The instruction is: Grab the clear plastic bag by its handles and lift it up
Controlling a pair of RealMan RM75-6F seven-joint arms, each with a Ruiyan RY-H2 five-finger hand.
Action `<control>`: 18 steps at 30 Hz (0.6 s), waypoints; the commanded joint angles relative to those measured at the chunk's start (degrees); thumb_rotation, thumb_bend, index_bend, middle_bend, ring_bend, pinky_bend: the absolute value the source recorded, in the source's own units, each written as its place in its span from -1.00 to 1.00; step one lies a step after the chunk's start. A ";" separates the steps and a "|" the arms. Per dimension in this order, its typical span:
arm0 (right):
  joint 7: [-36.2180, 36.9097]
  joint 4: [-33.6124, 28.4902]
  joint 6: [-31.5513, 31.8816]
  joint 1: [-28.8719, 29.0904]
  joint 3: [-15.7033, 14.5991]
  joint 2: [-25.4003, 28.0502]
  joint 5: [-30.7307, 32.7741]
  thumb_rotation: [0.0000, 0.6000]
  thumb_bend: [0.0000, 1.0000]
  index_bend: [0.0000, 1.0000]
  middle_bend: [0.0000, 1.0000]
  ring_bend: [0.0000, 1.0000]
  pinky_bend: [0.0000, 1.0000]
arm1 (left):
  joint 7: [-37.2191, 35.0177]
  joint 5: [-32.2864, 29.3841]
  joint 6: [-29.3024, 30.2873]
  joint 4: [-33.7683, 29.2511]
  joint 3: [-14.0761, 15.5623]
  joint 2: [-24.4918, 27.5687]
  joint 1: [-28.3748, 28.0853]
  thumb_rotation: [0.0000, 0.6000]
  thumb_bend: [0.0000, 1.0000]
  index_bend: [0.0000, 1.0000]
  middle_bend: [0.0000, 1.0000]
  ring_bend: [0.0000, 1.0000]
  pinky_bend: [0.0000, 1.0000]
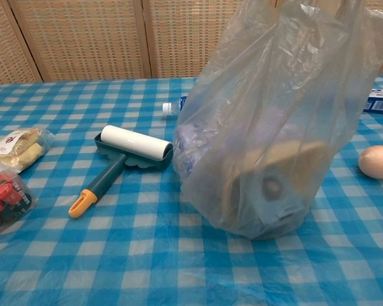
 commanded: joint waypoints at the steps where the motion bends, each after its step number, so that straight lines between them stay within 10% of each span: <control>1: -0.01 0.01 -0.03 0.03 -0.02 -0.01 0.01 1.00 -1.00 -0.89 -1.00 -1.00 -1.00 | -0.39 -2.02 0.09 2.02 -1.29 -2.53 0.20 0.71 -1.00 -1.00 -1.00 -1.00 -1.00; 9: 0.06 0.04 -0.21 0.10 -0.15 0.02 0.05 1.00 -1.00 -0.89 -1.00 -1.00 -1.00 | -1.53 -3.96 -2.07 5.92 -4.46 -7.19 0.90 0.69 -1.00 -0.90 -0.93 -0.96 -1.00; 18: 0.27 0.05 -0.41 0.19 -0.17 0.12 0.20 1.00 -1.00 -0.89 -1.00 -1.00 -1.00 | -0.29 -6.87 -2.00 8.91 -6.73 -10.55 1.80 0.45 -1.00 -0.31 -0.13 -0.40 -0.97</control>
